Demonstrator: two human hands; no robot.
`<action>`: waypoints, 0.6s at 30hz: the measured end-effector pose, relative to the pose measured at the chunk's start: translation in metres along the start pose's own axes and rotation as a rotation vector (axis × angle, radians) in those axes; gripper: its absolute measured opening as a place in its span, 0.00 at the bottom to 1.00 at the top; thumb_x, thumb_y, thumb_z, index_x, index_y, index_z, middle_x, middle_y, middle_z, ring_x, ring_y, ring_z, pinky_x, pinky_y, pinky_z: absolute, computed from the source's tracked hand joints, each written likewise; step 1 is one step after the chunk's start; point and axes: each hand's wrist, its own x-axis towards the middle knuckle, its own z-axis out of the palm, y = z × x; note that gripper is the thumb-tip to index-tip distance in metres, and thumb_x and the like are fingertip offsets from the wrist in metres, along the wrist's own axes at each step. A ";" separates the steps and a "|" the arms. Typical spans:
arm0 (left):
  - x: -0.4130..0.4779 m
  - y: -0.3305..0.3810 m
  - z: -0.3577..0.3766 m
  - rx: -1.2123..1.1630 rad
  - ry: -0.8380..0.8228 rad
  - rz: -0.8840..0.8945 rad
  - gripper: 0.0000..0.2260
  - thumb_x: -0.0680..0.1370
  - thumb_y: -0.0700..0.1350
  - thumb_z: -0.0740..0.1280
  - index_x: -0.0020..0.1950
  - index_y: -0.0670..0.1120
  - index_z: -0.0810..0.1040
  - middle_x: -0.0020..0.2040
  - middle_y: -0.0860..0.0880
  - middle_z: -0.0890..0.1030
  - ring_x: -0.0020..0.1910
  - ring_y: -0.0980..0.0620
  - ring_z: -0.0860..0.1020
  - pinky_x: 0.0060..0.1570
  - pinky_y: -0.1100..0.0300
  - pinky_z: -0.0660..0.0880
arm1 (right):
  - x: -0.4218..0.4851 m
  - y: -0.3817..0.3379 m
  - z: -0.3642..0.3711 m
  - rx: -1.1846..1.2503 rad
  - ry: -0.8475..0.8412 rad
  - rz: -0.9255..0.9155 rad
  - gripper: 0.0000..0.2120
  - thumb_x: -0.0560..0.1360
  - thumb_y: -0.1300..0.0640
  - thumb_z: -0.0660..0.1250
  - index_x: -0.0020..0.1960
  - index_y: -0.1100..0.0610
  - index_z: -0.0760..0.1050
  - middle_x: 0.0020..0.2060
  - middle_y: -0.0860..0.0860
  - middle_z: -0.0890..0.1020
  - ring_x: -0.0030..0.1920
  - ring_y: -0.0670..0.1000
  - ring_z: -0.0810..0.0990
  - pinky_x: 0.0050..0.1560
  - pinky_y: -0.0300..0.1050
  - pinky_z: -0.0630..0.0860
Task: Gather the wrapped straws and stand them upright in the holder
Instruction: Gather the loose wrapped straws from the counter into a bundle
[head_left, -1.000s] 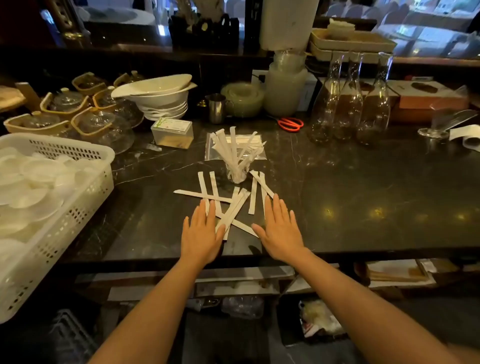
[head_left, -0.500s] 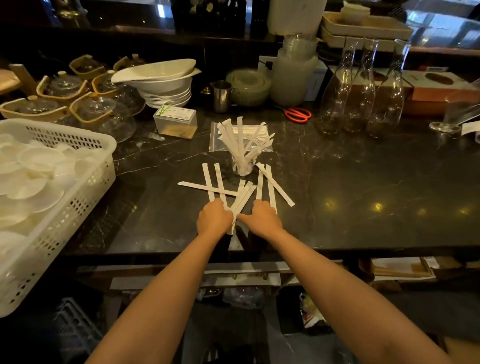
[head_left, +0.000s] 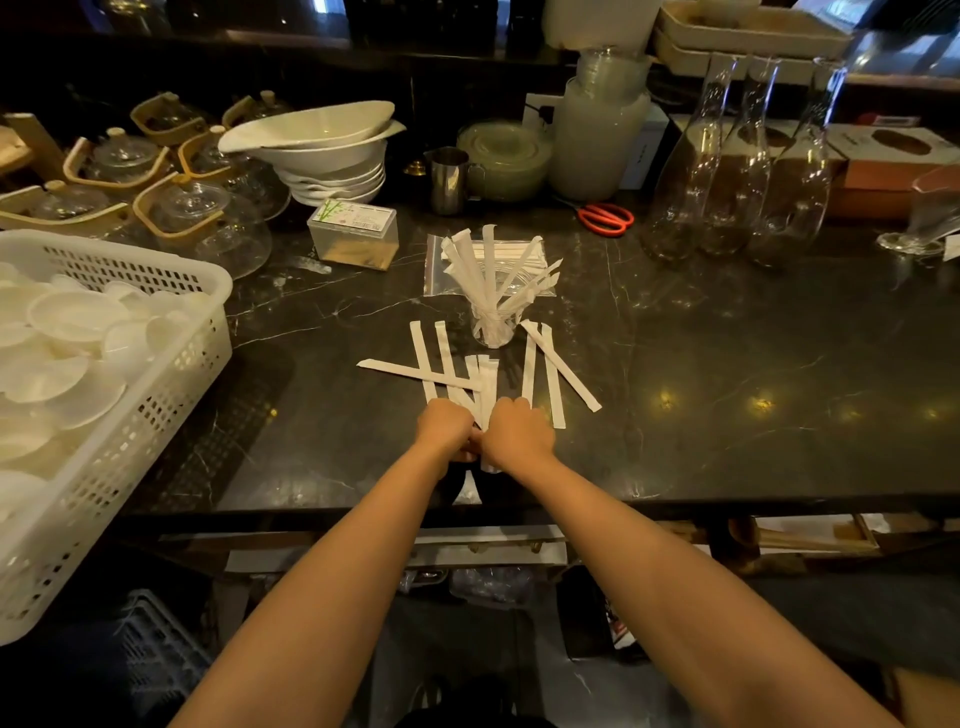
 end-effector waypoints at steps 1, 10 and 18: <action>-0.002 0.001 0.000 -0.037 -0.018 -0.018 0.07 0.72 0.29 0.58 0.37 0.36 0.74 0.32 0.41 0.77 0.30 0.48 0.77 0.24 0.60 0.76 | -0.001 0.000 0.000 0.000 0.001 0.000 0.21 0.74 0.48 0.63 0.60 0.63 0.69 0.61 0.60 0.72 0.62 0.61 0.70 0.55 0.51 0.72; -0.016 0.011 0.010 -0.055 -0.091 -0.041 0.10 0.73 0.30 0.56 0.49 0.35 0.75 0.34 0.41 0.75 0.32 0.47 0.75 0.34 0.55 0.75 | -0.005 0.005 -0.001 0.064 0.032 0.001 0.09 0.73 0.62 0.64 0.52 0.65 0.73 0.54 0.62 0.79 0.55 0.62 0.77 0.47 0.51 0.74; -0.021 0.007 0.022 -0.122 -0.128 0.006 0.13 0.75 0.33 0.56 0.56 0.34 0.73 0.36 0.43 0.75 0.32 0.48 0.75 0.33 0.58 0.74 | -0.006 0.019 -0.008 0.152 0.020 0.089 0.11 0.74 0.61 0.64 0.54 0.65 0.72 0.56 0.62 0.77 0.57 0.61 0.76 0.48 0.49 0.73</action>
